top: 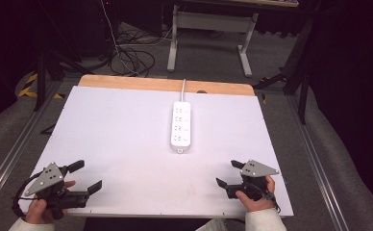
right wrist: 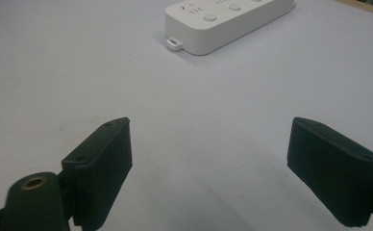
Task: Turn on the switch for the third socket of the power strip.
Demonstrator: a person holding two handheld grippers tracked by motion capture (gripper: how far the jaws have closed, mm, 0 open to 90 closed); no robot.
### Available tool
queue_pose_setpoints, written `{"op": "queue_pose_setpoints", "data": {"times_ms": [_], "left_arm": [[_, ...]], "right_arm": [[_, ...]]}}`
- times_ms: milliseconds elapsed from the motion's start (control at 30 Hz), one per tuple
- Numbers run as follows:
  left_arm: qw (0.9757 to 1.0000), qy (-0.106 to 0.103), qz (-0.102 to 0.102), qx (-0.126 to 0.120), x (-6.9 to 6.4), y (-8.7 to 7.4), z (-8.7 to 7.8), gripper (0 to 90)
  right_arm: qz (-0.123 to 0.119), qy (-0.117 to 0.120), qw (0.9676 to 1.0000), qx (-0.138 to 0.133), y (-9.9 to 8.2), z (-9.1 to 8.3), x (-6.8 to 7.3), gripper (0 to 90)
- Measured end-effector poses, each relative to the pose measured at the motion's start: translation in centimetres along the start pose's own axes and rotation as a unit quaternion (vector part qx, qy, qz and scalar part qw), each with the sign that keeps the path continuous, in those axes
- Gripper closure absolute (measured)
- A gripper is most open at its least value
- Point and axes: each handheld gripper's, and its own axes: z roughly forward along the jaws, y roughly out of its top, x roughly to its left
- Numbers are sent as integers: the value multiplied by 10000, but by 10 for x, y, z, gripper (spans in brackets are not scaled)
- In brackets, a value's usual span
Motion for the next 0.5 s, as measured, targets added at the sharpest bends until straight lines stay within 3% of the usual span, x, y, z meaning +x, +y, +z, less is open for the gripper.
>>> {"op": "queue_pose_setpoints", "data": {"times_ms": [200,500], "left_arm": [[9998,161,91,-17,-2,1,-1,51],[9998,185,48,-25,-2,1,-1,46]], "right_arm": [[-18,-46,10000,4,0,-1,0,163],[-16,-91,10000,2,1,-2,-1,163]]}}
